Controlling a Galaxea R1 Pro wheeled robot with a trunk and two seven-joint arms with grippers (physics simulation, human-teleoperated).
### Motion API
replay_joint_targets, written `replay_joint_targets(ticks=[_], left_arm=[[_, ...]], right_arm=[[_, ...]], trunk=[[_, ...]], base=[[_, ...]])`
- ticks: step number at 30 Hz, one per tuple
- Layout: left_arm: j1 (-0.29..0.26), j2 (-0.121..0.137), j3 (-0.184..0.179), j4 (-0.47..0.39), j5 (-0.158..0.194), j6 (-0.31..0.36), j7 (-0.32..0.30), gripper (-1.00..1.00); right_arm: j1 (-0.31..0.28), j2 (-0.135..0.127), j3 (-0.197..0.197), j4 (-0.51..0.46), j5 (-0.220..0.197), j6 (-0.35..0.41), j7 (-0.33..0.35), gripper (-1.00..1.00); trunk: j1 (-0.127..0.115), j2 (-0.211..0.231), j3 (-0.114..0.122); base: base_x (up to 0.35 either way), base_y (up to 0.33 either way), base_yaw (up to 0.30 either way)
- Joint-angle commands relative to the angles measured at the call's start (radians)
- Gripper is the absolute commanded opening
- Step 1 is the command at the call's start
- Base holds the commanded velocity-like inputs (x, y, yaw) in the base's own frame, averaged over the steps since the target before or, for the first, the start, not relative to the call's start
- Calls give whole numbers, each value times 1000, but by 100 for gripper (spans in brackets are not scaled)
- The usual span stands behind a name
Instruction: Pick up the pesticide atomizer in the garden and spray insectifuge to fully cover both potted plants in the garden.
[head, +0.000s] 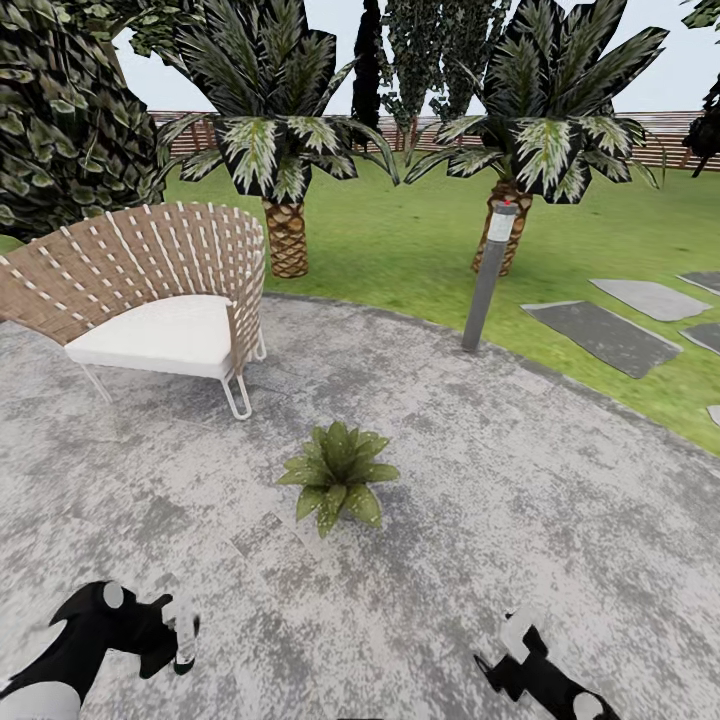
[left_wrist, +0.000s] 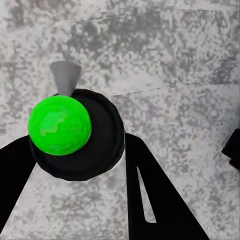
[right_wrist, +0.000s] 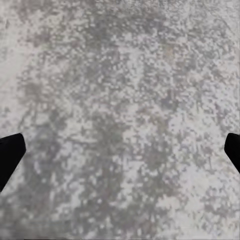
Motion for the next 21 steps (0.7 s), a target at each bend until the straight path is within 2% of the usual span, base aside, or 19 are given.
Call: replay_joint_targets(ticks=[1, 4, 6, 7, 8, 9, 10, 11, 12, 13, 14, 15, 17, 19, 21], left_arm=[[-2, -4, -13, 12, -2, -33, -5, -100], [-13, -11, -35, 68, 28, -73, -11, -100], [-47, -15, -40, 121, 44, -83, -26, -100], [-69, -19, -41, 153, 47, -86, -38, -100], [-81, -24, -42, 171, 48, -88, -44, -100], [-99, -40, -43, 199, 45, -87, -50, -100], [-102, -47, -43, 204, 44, -87, -52, -100], [-104, -59, -44, 209, 42, -87, -53, -100], [-106, -70, -45, 213, 41, -87, -53, -100], [-107, -73, -46, 215, 41, -87, -53, -100], [-107, -75, -64, 216, 41, -86, -54, -100], [-107, -76, -101, 216, 47, -83, -54, -100], [-107, -90, -122, 217, 48, -80, -54, -100], [-106, -110, -127, 218, 44, -80, -53, -100], [-106, -126, -129, 218, 44, -80, -50, -100]], right_arm=[[-34, 4, -5, -20, 7, 30, 108, 100], [-89, 20, -1, -46, 10, 59, 252, 100], [-109, 46, 2, -66, 13, 66, 334, 100], [-114, 65, 19, -90, 14, 68, 366, 100], [-116, 77, 45, -105, 14, 69, 382, 100], [-118, 100, 139, -127, 13, 71, 402, 100], [-119, 106, 172, -133, 12, 72, 405, 100], [-119, 122, 203, -145, 11, 72, 408, 100], [-119, 149, 226, -158, 10, 73, 411, 100], [-119, 161, 232, -161, 10, 73, 413, 100], [-120, 177, 236, -163, 10, 73, 415, 100], [-120, 208, 239, -165, 10, 73, 427, -100], [-120, 221, 240, -183, 10, 73, 436, -100], [-120, 237, 241, -196, 10, 73, 445, -100], [-120, 258, 242, -200, 11, 74, 483, -100]], trunk=[[0, 0, -1], [0, 0, -1], [0, 0, -1], [0, 0, -1], [0, 0, -1], [0, 0, -1], [0, 0, -1], [0, 0, -1], [0, 0, -1], [0, 0, -1], [0, 0, -1], [0, 0, -1], [0, 0, -1], [0, 0, -1], [0, 0, -1]], base=[[0, 0, 0], [0, 0, 0], [0, 0, 0], [0, 0, 0], [0, 0, 0], [0, 0, 0], [0, 0, 0], [0, 0, 0], [0, 0, 0], [0, 0, 0], [0, 0, 0], [0, 0, 0], [0, 0, 0], [0, 0, 0], [0, 0, 0]])
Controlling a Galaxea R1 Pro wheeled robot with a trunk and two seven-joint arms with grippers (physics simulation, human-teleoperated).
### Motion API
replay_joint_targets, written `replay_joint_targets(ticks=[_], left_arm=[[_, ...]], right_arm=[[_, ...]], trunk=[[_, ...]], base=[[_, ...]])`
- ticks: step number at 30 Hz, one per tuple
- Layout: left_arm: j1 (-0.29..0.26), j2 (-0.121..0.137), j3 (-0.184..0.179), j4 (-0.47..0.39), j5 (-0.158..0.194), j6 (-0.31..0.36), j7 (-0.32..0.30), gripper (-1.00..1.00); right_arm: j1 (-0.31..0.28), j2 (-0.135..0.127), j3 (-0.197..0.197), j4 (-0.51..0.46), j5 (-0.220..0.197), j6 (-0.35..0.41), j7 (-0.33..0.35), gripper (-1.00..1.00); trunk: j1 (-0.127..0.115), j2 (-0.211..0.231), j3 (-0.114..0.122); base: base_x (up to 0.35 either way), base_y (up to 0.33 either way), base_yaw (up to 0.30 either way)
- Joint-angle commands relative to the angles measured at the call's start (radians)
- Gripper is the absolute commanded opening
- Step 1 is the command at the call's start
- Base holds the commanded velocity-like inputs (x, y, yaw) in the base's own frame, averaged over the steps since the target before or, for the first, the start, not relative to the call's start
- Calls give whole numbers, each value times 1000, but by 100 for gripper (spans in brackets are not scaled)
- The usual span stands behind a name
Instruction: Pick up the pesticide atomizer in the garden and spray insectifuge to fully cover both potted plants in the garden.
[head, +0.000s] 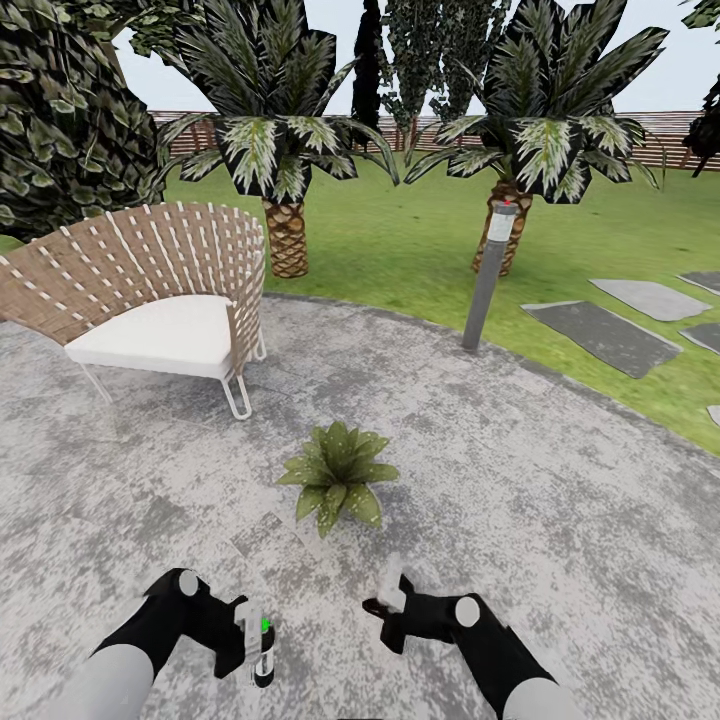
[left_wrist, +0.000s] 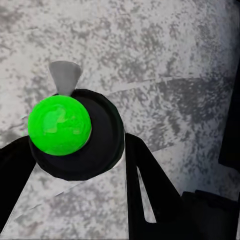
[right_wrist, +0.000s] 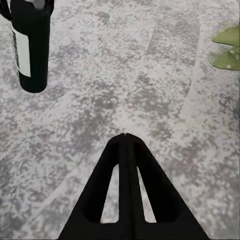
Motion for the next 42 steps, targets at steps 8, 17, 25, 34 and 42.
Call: replay_joint_targets(ticks=[8, 17, 25, 34, 42], left_arm=[[-1, -67, -29, -2, -13, -5, 11, -100], [-2, -138, -97, -10, -12, -4, 76, -100], [-2, -160, -102, -16, -13, -4, 85, -100], [-2, -161, -104, -6, -13, -6, 137, -100], [-2, -174, -102, -4, -10, -6, 138, -100]], right_arm=[[-8, 22, -8, -19, 8, -4, 53, -100], [-8, 22, 59, -14, 7, -4, 54, -100], [-8, 22, 68, -15, 7, -4, 53, -100], [-8, 22, 69, -16, 7, -4, 53, -100], [-8, 22, 68, -16, 7, -5, 53, -100]], trunk=[[0, 0, -1], [0, 0, -1], [0, 0, -1], [0, 0, -1], [0, 0, -1]], base=[[0, 0, 0], [0, 0, 0], [0, 0, 0], [0, 0, 0], [0, 0, 0]])
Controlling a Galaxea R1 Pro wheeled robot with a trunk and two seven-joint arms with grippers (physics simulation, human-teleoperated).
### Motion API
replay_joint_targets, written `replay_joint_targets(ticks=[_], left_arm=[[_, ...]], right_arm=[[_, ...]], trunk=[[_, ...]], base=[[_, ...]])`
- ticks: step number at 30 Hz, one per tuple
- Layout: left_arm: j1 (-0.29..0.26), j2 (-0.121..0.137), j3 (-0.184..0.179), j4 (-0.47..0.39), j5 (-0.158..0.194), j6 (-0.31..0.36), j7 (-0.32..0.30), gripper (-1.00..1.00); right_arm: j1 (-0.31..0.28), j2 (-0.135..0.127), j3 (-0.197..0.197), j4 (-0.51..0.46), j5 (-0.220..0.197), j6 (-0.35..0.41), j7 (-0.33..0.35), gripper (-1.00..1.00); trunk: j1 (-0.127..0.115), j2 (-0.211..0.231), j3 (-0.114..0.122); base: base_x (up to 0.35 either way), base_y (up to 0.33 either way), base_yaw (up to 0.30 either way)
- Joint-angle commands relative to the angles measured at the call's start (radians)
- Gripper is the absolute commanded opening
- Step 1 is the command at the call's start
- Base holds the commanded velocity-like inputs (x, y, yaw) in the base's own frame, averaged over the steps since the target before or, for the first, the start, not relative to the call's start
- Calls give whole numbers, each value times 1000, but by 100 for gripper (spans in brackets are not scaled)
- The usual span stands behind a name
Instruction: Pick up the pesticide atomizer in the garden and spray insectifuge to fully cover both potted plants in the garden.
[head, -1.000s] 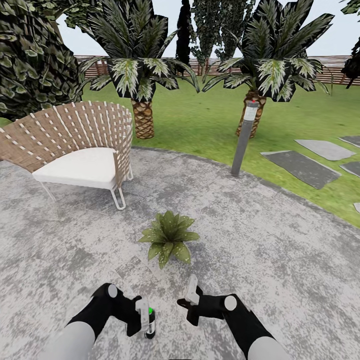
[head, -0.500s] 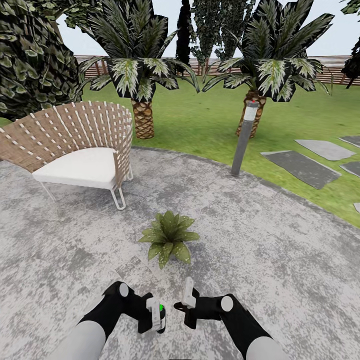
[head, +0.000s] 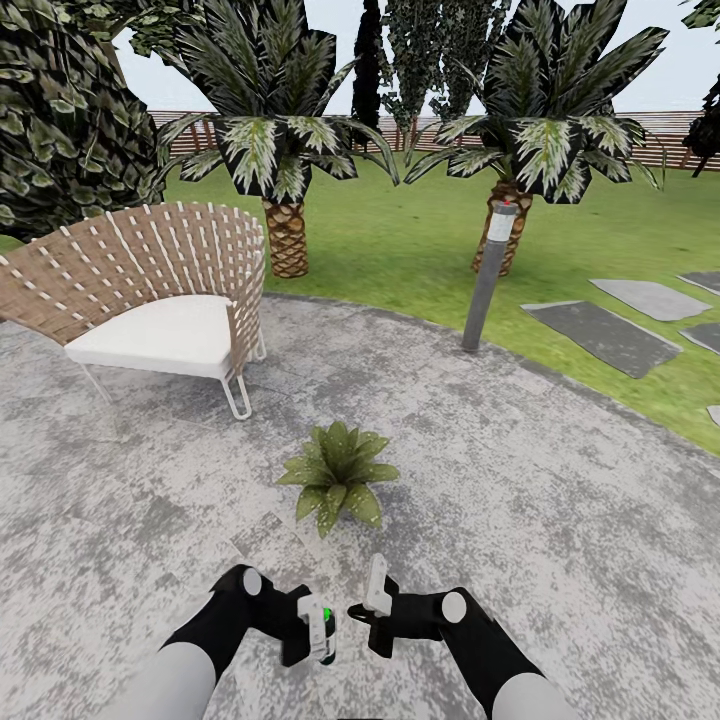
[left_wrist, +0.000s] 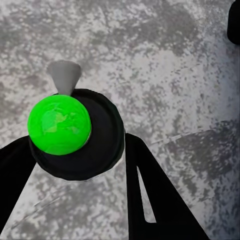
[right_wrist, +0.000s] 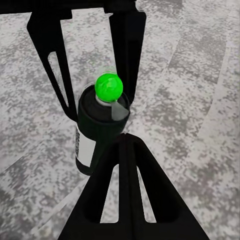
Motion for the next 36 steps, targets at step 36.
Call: replay_joint_targets(ticks=[36], left_arm=[[-1, -34, 8, 0, 44, -19, -5, -100]], right_arm=[[0, 1, -3, -1, 6, -5, 3, -100]], trunk=[[0, 0, -1]], base=[[0, 0, 0]])
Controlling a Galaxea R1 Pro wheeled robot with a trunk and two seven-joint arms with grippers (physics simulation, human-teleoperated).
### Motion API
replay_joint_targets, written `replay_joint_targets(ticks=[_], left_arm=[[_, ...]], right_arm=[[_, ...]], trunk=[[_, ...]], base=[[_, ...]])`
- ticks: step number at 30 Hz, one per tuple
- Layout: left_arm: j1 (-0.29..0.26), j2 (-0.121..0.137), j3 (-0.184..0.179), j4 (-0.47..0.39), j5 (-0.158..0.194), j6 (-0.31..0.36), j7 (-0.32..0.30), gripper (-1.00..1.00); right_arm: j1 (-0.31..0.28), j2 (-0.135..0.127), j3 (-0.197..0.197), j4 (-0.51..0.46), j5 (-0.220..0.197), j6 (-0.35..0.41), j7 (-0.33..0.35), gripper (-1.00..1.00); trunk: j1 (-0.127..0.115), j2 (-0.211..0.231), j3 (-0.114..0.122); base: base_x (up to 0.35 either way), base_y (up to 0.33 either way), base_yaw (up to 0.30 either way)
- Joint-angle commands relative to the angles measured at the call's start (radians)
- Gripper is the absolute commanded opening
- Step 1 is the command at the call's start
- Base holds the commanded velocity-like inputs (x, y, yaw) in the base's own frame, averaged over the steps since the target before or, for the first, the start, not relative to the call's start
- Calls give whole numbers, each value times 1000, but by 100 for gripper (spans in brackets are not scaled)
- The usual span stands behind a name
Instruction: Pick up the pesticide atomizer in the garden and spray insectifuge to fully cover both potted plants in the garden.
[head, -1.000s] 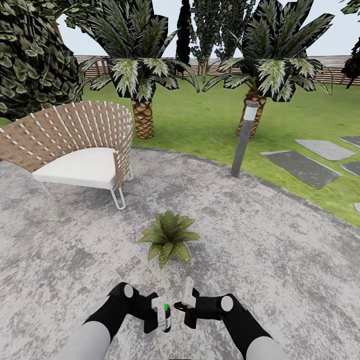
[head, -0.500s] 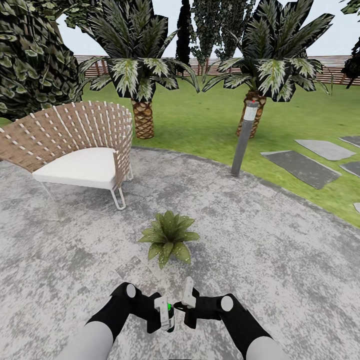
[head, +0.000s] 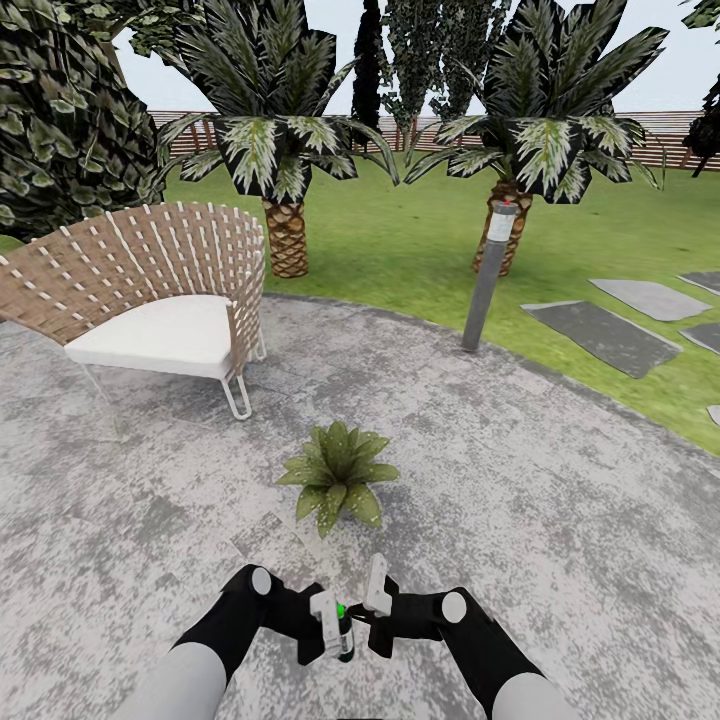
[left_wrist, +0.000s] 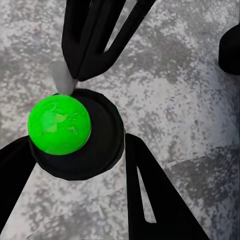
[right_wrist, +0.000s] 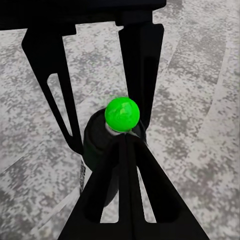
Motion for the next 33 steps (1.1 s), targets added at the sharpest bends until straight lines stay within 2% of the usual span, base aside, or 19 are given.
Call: replay_joint_targets(ticks=[1, 12, 14, 15, 18, 23, 24, 28, 30, 31, 33], left_arm=[[-1, -2, 8, -1, -7, -11, -4, -100], [-1, -2, 8, 0, 6, -13, -8, -100], [1, 9, 4, 1, 2, -14, -5, -100], [4, 23, 3, 1, -1, -14, -4, -100], [14, 95, 3, 1, 2, -15, -3, -100], [22, 192, 2, 0, 1, -17, -3, -100], [22, 212, 2, -1, 1, -18, -3, -100], [24, 240, 8, -3, -6, -17, -2, -100], [24, 264, 14, -9, 1, -15, 0, -100], [24, 277, 28, -12, 6, -13, 9, -100], [24, 283, 92, -5, 21, -13, 43, -100]], right_arm=[[0, 1, -3, -1, 6, -4, 3, -100], [0, 1, -3, -1, 7, -4, 3, -100], [0, 1, -2, -1, 7, -4, 3, -100], [0, 1, -2, -1, 7, -4, 3, -100], [0, 1, -3, 1, 8, -4, 3, -100], [0, 1, -3, 2, 10, -4, 2, -100], [0, 1, -3, 2, 10, -4, 2, 100], [0, 1, -5, 3, 10, -5, -1, 100], [0, 1, -9, 3, 10, -5, -5, 100], [0, -9, -10, 3, 9, -6, -12, 100], [1, -54, -11, 12, 8, -8, -72, 100]], trunk=[[0, 0, -1], [0, 0, -1], [0, 0, -1], [0, 0, -1], [0, 0, -1], [0, 0, -1], [0, 0, -1], [0, 0, -1], [0, 0, -1], [0, 0, -1], [0, 0, -1]], base=[[0, 0, 0], [0, 0, 0], [0, 0, 0], [0, 0, 0], [0, 0, 0], [0, 0, 0], [0, 0, 0], [0, 0, 0], [0, 0, 0], [0, 0, 0], [0, 0, 0]])
